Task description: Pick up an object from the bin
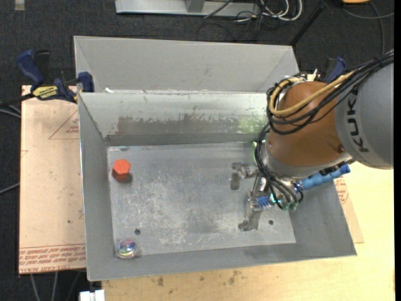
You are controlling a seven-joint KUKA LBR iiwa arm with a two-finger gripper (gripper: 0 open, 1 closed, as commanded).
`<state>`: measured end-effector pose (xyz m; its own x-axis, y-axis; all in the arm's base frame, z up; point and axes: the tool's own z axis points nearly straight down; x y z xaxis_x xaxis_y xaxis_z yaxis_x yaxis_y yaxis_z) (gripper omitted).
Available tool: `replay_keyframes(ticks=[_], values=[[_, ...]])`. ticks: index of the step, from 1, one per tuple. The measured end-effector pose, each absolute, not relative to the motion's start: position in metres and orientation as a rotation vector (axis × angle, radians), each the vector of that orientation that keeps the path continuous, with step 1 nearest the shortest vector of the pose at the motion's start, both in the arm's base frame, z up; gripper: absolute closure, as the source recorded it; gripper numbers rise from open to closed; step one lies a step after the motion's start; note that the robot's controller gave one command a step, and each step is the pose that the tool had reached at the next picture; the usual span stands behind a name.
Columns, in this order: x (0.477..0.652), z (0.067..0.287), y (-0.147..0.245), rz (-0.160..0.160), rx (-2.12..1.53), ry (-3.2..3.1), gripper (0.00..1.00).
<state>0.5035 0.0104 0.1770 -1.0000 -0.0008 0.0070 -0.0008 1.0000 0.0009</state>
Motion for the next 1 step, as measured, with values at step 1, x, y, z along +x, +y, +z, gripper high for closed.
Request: replay_keyframes(ticks=[1], values=[[0.5377, 0.0688, -0.0917, 0.000, 0.212, -3.138, 0.00]])
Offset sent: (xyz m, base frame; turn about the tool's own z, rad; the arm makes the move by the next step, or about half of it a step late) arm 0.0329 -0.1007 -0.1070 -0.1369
